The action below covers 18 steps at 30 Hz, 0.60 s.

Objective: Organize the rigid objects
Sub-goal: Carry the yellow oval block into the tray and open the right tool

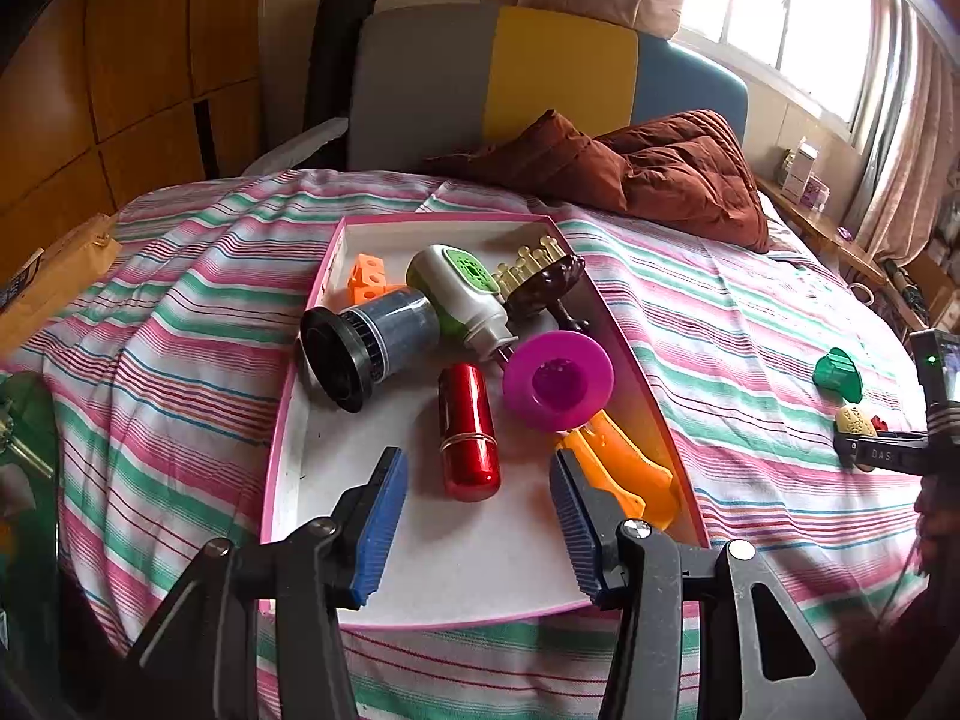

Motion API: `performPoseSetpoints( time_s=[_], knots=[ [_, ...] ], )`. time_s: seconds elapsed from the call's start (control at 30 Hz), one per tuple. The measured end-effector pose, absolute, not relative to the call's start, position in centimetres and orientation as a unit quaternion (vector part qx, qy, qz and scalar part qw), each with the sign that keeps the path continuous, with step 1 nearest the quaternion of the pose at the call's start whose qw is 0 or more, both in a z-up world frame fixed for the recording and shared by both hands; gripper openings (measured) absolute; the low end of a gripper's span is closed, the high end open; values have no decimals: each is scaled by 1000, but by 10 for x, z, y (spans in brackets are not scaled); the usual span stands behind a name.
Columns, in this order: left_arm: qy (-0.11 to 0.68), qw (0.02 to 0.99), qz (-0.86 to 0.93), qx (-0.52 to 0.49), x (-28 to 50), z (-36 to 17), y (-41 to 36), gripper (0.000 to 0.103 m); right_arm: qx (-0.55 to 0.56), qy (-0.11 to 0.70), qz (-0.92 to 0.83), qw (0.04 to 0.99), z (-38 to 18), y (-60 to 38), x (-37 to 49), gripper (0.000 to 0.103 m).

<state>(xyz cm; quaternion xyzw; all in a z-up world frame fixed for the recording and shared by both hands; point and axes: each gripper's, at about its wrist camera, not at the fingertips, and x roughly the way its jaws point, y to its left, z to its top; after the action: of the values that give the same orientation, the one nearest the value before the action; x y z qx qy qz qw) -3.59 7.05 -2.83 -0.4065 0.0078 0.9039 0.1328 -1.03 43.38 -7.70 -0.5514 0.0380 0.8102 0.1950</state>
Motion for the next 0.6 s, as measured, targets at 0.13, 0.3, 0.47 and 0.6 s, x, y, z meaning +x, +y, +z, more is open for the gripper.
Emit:
performPoseSetpoints(
  time_s=[0.13,0.3,0.47,0.6],
  knots=[
    [5,132,904,-407,-33,-27,70,50,-551,43,813,183,-76,430,-13,42],
    [3,132,904,-407,-30,-26,67,50,-552,49,814,175,-76,427,-14,42],
    [1,132,903,-409,-28,-28,64,50,-553,53,815,163,-76,422,-13,42],
    [0,127,903,-410,-28,-28,62,50,-555,69,816,143,-75,418,-13,42]
  ],
)
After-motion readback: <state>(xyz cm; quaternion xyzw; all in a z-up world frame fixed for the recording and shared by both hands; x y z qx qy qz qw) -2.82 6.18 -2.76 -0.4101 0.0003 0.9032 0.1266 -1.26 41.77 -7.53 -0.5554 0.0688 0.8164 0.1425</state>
